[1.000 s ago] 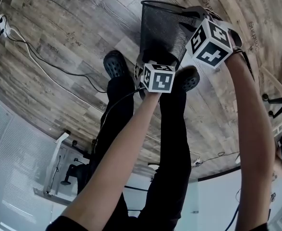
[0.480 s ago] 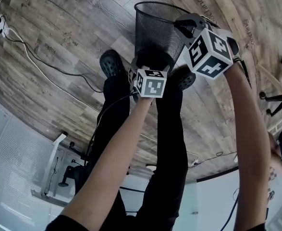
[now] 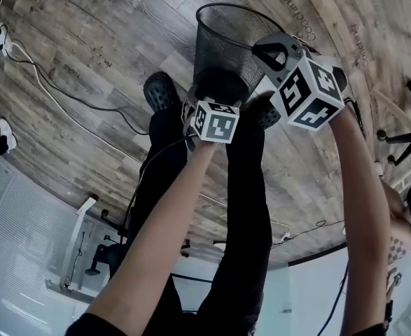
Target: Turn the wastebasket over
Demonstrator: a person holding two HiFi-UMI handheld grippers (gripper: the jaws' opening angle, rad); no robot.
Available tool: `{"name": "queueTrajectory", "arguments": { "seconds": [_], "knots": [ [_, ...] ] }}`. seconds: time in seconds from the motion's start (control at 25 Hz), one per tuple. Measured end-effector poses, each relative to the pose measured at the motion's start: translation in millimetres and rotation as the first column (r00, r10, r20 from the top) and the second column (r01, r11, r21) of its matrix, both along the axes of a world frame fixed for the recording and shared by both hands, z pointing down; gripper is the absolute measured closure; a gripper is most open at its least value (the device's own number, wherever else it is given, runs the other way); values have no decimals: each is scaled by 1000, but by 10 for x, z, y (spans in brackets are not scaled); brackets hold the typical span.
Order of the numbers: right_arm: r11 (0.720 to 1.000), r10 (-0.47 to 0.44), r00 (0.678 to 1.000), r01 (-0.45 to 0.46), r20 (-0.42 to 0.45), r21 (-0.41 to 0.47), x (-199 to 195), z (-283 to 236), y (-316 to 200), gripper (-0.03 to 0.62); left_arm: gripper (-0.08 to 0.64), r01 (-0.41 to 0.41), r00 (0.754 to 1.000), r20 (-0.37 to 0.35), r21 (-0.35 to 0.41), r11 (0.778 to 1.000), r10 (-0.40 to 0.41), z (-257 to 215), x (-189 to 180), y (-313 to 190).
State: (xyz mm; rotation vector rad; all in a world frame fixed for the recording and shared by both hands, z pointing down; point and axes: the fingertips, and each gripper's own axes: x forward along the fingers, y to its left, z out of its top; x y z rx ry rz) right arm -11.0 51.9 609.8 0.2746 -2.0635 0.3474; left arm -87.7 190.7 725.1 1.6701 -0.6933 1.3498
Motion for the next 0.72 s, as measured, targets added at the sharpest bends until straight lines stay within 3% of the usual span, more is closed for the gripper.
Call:
{"name": "queueTrajectory", "arguments": {
  "seconds": [0.16, 0.4, 0.72],
  "knots": [
    [999, -28, 999, 27, 30, 44, -93, -166, 41, 534, 52, 8, 1000, 5, 4, 1000, -8, -2, -22, -44],
    [992, -40, 998, 34, 52, 126, -136, -366, -134, 534, 53, -13, 1000, -5, 85, 996, 14, 57, 15, -467],
    [985, -54, 997, 46, 48, 164, -151, -448, -246, 534, 54, -64, 985, -141, 224, 973, 97, -136, 163, -1166]
  ]
}}
